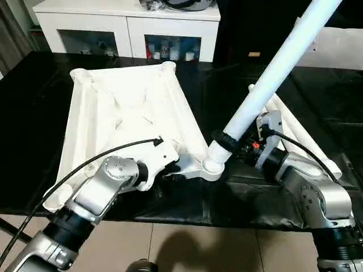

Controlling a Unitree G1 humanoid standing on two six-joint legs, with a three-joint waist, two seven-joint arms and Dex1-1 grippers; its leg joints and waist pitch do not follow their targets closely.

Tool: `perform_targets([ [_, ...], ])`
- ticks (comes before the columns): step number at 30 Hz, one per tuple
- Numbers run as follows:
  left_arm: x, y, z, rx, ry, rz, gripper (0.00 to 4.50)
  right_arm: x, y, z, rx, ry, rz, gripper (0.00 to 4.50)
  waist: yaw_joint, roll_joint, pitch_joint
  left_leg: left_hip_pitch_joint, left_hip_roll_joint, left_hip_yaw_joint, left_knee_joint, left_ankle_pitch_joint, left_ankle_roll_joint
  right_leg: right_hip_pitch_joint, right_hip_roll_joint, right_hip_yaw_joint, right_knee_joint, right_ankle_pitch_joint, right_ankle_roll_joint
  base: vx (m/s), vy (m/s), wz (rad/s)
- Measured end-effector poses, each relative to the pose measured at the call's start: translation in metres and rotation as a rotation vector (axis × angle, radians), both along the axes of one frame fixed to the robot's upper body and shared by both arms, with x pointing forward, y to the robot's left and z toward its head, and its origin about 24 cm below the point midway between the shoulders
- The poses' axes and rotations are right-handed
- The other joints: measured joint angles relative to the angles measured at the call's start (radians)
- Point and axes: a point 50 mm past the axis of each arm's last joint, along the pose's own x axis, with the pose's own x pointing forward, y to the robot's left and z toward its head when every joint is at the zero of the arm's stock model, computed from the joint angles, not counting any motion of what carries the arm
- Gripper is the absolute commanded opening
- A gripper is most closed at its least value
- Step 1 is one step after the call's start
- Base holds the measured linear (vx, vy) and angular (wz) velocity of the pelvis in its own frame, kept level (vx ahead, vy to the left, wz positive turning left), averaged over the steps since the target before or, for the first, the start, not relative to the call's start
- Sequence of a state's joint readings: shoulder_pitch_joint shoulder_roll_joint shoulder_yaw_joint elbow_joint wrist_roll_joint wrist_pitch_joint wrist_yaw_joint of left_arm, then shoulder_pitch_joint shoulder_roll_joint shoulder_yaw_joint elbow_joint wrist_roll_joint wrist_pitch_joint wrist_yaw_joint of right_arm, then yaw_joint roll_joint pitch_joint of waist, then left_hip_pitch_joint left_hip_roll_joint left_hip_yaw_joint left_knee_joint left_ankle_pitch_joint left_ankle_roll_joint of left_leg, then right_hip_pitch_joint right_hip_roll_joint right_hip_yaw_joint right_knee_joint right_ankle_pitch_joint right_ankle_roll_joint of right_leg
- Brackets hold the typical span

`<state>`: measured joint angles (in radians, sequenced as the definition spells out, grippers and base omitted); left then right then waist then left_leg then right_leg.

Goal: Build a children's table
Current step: Insert table leg to table base

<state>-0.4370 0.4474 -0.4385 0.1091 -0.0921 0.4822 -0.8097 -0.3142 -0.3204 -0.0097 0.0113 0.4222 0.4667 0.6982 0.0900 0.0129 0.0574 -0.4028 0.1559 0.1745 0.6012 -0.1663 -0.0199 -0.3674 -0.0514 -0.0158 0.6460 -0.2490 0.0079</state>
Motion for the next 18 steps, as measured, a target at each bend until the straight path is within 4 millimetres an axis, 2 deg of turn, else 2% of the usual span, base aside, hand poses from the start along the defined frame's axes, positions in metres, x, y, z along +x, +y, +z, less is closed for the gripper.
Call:
perform_targets([
  [2, 0.000, -0.001, 0.000, -0.006, -0.002, -0.013, 0.54, 0.000, 0.000, 0.000, -0.004, 0.000, 0.008, 1.88, 0.000, 0.000, 0.000, 0.000, 0.000, 0.000, 0.000, 0.000, 0.000, 0.000, 0.000, 0.000, 0.000, 0.000, 0.000, 0.000, 0.000, 0.00],
  [6, 0.003, 0.000, 0.001, 0.001, -0.002, -0.050, 0.48, -0.003, 0.002, -0.002, -0.033, 0.017, 0.067, 1.88, -0.001, 0.000, 0.000, 0.000, 0.000, 0.000, 0.000, 0.000, 0.000, 0.000, 0.000, 0.000, 0.000, 0.000, 0.000, 0.000, 0.000, 0.00],
  [7, 0.003, 0.000, 0.001, 0.004, -0.003, -0.058, 0.20, -0.004, 0.003, -0.003, -0.041, 0.022, 0.086, 1.88, -0.001, 0.000, 0.000, 0.000, 0.000, 0.000, 0.000, 0.000, 0.000, 0.000, 0.000, 0.000, 0.000, 0.000, 0.000, 0.000, 0.000, 0.00],
  [8, 0.004, 0.000, 0.001, 0.007, -0.005, -0.070, 0.14, -0.005, 0.005, -0.004, -0.045, 0.026, 0.108, 1.88, -0.001, 0.000, 0.000, 0.000, 0.000, 0.000, 0.000, 0.000, 0.000, 0.000, 0.000, 0.000, 0.000, 0.000, 0.000, 0.000, 0.000, 0.00],
  [13, 0.006, 0.000, 0.001, 0.005, -0.019, -0.125, 0.06, -0.005, 0.009, -0.008, -0.086, 0.055, 0.165, 1.88, -0.004, 0.000, 0.000, 0.000, 0.000, 0.000, 0.000, 0.000, 0.000, 0.000, 0.000, 0.000, 0.000, 0.000, 0.000, 0.000, 0.000, 0.00],
  [18, 0.003, 0.002, 0.000, 0.005, -0.043, -0.215, 0.00, 0.000, 0.010, -0.009, -0.136, 0.062, 0.187, 1.88, 0.003, 0.000, 0.000, 0.000, 0.000, 0.000, 0.000, 0.000, 0.000, 0.000, 0.000, 0.000, 0.000, 0.000, 0.000, 0.000, 0.000, 0.00],
])
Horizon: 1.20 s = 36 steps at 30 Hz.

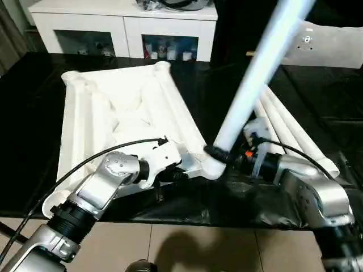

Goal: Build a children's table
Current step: Insert table leg to table base

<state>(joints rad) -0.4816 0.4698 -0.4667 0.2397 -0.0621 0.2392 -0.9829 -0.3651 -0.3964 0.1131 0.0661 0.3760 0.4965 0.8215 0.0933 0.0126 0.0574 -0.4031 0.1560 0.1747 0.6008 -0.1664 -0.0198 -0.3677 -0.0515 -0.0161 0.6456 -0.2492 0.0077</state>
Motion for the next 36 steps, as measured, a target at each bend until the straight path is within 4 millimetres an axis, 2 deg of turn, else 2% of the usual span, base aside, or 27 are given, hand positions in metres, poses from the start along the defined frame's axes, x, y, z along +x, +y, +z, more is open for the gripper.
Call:
perform_targets([
  [5, -0.002, 0.004, -0.001, -0.004, -0.011, -0.081, 0.00, 0.001, 0.001, 0.001, -0.009, 0.006, 0.043, 1.88, 0.009, 0.000, 0.000, 0.000, 0.000, 0.001, 0.001, 0.000, 0.000, 0.000, -0.001, 0.000, 0.000, 0.000, 0.000, 0.000, 0.000, 0.00],
  [11, 0.003, 0.000, -0.002, -0.010, -0.018, -0.118, 0.00, -0.001, -0.005, -0.001, -0.039, 0.027, 0.062, 1.88, 0.023, 0.001, -0.001, 0.001, 0.000, 0.003, 0.001, 0.000, 0.000, 0.001, -0.003, -0.001, 0.001, 0.000, 0.000, 0.000, 0.000, 0.00],
  [24, 0.010, 0.002, -0.005, -0.035, 0.013, -0.091, 0.00, 0.005, -0.001, -0.005, -0.029, 0.016, 0.041, 1.88, 0.015, 0.004, -0.003, 0.003, 0.000, 0.006, 0.000, 0.000, 0.000, 0.002, -0.005, -0.001, 0.002, 0.004, 0.000, 0.000, 0.000, 0.00],
  [25, 0.010, 0.002, -0.006, -0.039, 0.018, -0.085, 0.44, 0.005, -0.001, -0.005, -0.026, 0.016, 0.037, 1.88, 0.015, 0.004, -0.003, 0.003, 0.000, 0.006, 0.000, 0.000, 0.000, 0.002, -0.005, -0.001, 0.002, 0.004, 0.000, 0.000, 0.000, 0.00],
  [28, 0.009, 0.003, -0.006, -0.102, 0.033, -0.044, 0.60, 0.005, -0.001, -0.007, -0.014, 0.019, 0.026, 1.88, 0.013, 0.002, -0.003, 0.002, 0.000, 0.007, 0.001, 0.000, 0.000, 0.002, -0.005, 0.000, 0.001, 0.004, 0.000, 0.000, 0.000, 0.00],
  [30, 0.007, -0.003, -0.007, -0.123, 0.030, -0.045, 0.90, 0.006, 0.000, -0.008, -0.008, 0.019, 0.026, 1.88, 0.012, 0.000, -0.003, 0.002, 0.000, 0.007, 0.001, 0.000, 0.000, 0.002, -0.005, 0.000, 0.000, 0.004, 0.000, 0.000, 0.000, 0.00],
  [36, 0.008, 0.001, -0.006, -0.085, 0.007, -0.040, 1.00, 0.005, 0.003, -0.009, 0.005, 0.015, 0.031, 1.88, 0.005, 0.000, -0.004, 0.002, 0.000, 0.007, 0.000, 0.000, 0.000, 0.001, -0.005, 0.000, 0.000, 0.003, 0.000, 0.000, 0.000, 0.00],
])
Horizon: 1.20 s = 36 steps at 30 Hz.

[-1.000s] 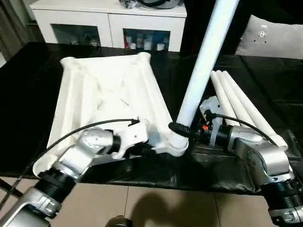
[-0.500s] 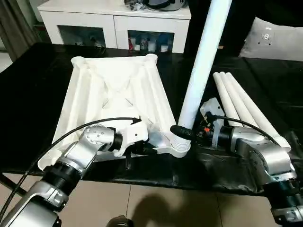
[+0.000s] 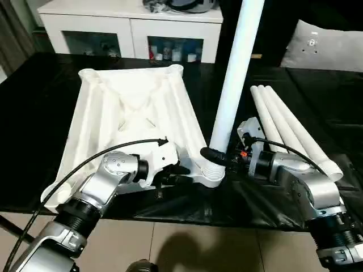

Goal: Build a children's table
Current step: Insert table leg to table base

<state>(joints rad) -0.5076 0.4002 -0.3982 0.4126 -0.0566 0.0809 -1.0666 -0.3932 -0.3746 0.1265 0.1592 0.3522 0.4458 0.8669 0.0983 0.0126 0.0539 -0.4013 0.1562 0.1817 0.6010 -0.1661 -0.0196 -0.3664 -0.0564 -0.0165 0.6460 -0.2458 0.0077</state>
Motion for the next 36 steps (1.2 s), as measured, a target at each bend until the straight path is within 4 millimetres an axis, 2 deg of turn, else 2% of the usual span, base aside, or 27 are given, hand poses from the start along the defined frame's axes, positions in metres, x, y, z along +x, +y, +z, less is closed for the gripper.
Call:
perform_targets([
  [12, 0.000, 0.014, 0.003, 0.105, 0.008, 0.005, 1.00, 0.000, 0.000, 0.000, -0.003, -0.010, 0.004, 1.88, -0.009, 0.000, 0.000, 0.000, 0.000, 0.000, 0.000, 0.000, 0.000, 0.000, 0.000, 0.000, 0.000, 0.000, 0.000, 0.000, 0.000, 0.00],
  [13, 0.000, 0.014, 0.003, 0.105, 0.009, 0.006, 0.70, 0.000, 0.000, 0.000, -0.004, -0.010, 0.005, 1.88, -0.009, 0.000, 0.000, 0.000, 0.000, 0.000, 0.000, 0.000, 0.000, 0.000, 0.000, 0.000, 0.000, 0.000, 0.000, 0.000, 0.000, 0.00],
  [23, -0.003, 0.012, 0.002, 0.104, 0.008, 0.000, 0.05, 0.001, 0.000, 0.000, -0.020, -0.016, 0.015, 1.88, -0.008, 0.000, 0.000, 0.001, 0.000, 0.000, 0.000, 0.000, 0.000, 0.001, 0.000, 0.000, 0.000, 0.000, 0.000, 0.000, 0.000, 0.00],
  [30, -0.003, 0.011, 0.002, 0.100, 0.001, -0.014, 0.00, 0.004, 0.002, 0.002, -0.064, -0.021, 0.057, 1.88, -0.007, 0.000, -0.001, 0.002, 0.000, 0.001, 0.000, 0.000, 0.000, 0.001, -0.001, 0.000, 0.000, 0.000, 0.000, 0.000, 0.000, 0.00],
  [36, -0.001, 0.009, 0.001, 0.090, 0.008, -0.017, 0.00, 0.006, -0.001, -0.001, -0.024, -0.002, 0.034, 1.88, -0.006, -0.001, -0.001, 0.002, 0.000, 0.001, 0.000, 0.000, 0.000, 0.001, -0.001, 0.000, 0.000, 0.000, 0.000, 0.000, 0.000, 0.00],
])
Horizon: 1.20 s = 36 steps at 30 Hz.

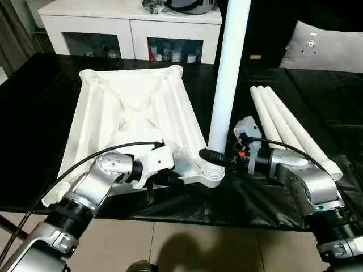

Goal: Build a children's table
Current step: Insert table leg to table base

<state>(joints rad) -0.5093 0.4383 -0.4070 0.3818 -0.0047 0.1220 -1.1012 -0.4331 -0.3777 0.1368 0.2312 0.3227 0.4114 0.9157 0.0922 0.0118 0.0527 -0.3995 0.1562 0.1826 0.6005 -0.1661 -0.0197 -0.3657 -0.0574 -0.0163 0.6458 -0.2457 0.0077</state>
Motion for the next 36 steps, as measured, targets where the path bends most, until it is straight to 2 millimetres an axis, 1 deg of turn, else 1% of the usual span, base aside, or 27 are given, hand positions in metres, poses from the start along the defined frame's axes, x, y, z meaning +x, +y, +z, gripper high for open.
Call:
perform_targets([
  [6, 0.003, -0.003, -0.002, -0.009, 0.005, -0.005, 0.00, -0.002, -0.008, -0.007, 0.075, 0.030, -0.066, 1.88, 0.003, 0.003, -0.001, 0.000, 0.000, 0.002, 0.000, 0.000, 0.000, -0.001, -0.002, 0.000, -0.001, 0.000, 0.001, 0.000, 0.000, 0.00],
  [10, 0.006, -0.005, -0.005, -0.014, 0.012, -0.008, 0.00, -0.005, -0.017, -0.013, 0.144, 0.057, -0.122, 1.88, 0.009, 0.012, -0.004, 0.005, 0.000, 0.004, -0.001, 0.000, 0.000, 0.000, -0.003, 0.000, -0.004, -0.003, 0.005, 0.000, 0.000, 0.00],
  [13, 0.009, -0.007, -0.006, -0.019, 0.014, -0.011, 0.00, -0.009, -0.024, -0.019, 0.175, 0.064, -0.163, 1.88, 0.014, 0.018, -0.006, 0.006, 0.000, 0.005, -0.003, 0.000, 0.000, 0.000, -0.003, 0.000, -0.006, -0.003, 0.006, 0.000, 0.000, 0.00],
  [14, 0.010, -0.008, -0.007, -0.022, 0.014, -0.012, 0.00, -0.011, -0.026, -0.020, 0.179, 0.064, -0.173, 1.88, 0.016, 0.021, -0.007, 0.006, 0.000, 0.005, -0.003, 0.000, 0.000, 0.000, -0.003, 0.001, -0.007, -0.003, 0.006, 0.000, 0.000, 0.00],
  [17, 0.013, -0.011, -0.007, -0.024, 0.012, -0.021, 0.00, -0.013, -0.028, -0.020, 0.174, 0.051, -0.189, 1.88, 0.021, 0.025, -0.006, 0.006, 0.000, 0.006, -0.004, 0.000, 0.000, 0.000, -0.003, 0.000, -0.007, -0.003, 0.006, 0.000, 0.000, 0.00],
  [23, 0.015, -0.012, -0.008, -0.029, 0.005, -0.040, 0.00, -0.015, -0.027, -0.020, 0.127, 0.025, -0.175, 1.88, 0.024, 0.031, -0.006, 0.006, 0.000, 0.010, -0.009, 0.000, 0.000, 0.001, -0.005, 0.001, -0.013, -0.004, 0.006, 0.000, 0.000, 0.00],
  [24, 0.016, -0.012, -0.008, -0.028, 0.003, -0.044, 0.00, -0.015, -0.026, -0.019, 0.107, 0.013, -0.163, 1.88, 0.024, 0.031, -0.006, 0.006, 0.000, 0.011, -0.011, 0.000, 0.000, 0.001, -0.005, 0.001, -0.015, -0.003, 0.006, 0.000, 0.000, 0.00],
  [28, 0.015, -0.010, -0.008, -0.019, -0.005, -0.059, 0.00, -0.014, -0.022, -0.016, 0.035, -0.015, -0.107, 1.88, 0.022, 0.022, -0.006, 0.007, 0.000, 0.013, -0.013, 0.000, 0.000, 0.000, -0.006, 0.000, -0.016, -0.003, 0.005, 0.000, 0.000, 0.00],
  [33, 0.015, -0.003, -0.006, -0.002, -0.011, -0.068, 0.00, -0.010, -0.014, -0.011, -0.017, -0.033, -0.024, 1.88, 0.017, 0.005, -0.009, 0.010, 0.000, 0.013, -0.014, 0.000, 0.000, 0.000, -0.006, 0.000, -0.016, -0.003, 0.006, 0.000, 0.000, 0.00],
  [35, 0.013, -0.002, -0.006, 0.001, -0.010, -0.073, 0.00, -0.008, -0.013, -0.011, -0.030, -0.030, 0.009, 1.88, 0.014, 0.000, -0.011, 0.012, 0.000, 0.014, -0.014, 0.000, 0.000, 0.001, -0.006, 0.001, -0.016, -0.003, 0.005, 0.000, 0.000, 0.00],
  [36, 0.013, -0.001, -0.006, 0.000, -0.006, -0.075, 0.00, -0.008, -0.012, -0.010, -0.044, -0.030, 0.030, 1.88, 0.013, 0.000, -0.011, 0.012, 0.000, 0.014, -0.014, 0.000, 0.000, 0.001, -0.006, 0.001, -0.016, -0.003, 0.005, 0.000, 0.000, 0.00],
])
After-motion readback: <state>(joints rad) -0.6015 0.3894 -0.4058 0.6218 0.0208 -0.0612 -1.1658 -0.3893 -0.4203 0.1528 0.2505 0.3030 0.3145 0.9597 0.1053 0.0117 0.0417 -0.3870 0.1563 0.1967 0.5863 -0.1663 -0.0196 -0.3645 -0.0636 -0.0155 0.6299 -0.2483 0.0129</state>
